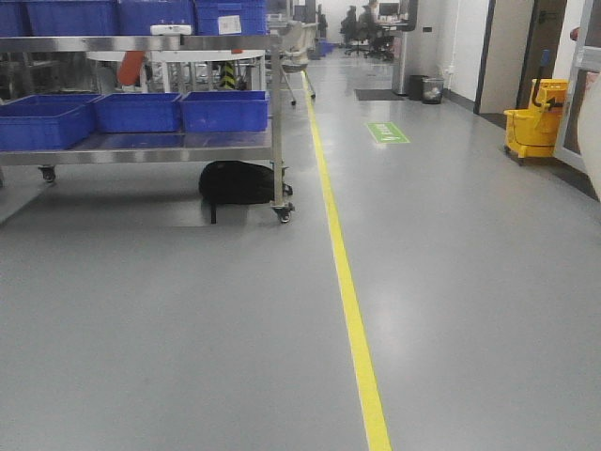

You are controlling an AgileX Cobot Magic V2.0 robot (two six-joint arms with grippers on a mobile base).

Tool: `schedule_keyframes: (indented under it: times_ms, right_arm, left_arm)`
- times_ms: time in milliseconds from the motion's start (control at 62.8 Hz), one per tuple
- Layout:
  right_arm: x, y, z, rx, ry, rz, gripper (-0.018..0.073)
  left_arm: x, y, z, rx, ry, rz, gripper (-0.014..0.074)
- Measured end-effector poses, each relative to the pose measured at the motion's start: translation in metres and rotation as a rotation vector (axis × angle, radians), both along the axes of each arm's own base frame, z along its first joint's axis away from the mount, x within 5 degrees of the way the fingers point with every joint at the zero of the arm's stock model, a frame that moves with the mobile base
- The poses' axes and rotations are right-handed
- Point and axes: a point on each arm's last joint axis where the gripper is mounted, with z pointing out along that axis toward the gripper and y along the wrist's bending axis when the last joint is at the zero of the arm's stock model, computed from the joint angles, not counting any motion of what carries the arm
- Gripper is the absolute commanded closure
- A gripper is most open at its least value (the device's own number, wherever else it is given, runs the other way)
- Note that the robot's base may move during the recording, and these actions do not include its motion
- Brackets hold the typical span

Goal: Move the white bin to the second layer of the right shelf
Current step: 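Drive along the yellow floor line carrying the bin in the right gripper, then drive past the blue-crate racks toward the windows holding the bin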

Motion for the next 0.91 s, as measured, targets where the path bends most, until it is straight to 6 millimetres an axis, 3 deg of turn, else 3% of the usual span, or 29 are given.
schedule_keyframes:
  times_ms: [907]
  right_arm:
    - [0.0000,0.0000,0.0000,0.000,0.000,0.000,0.0504]
  left_arm:
    - [0.0000,0.0000,0.0000,0.000,0.000,0.000,0.0512]
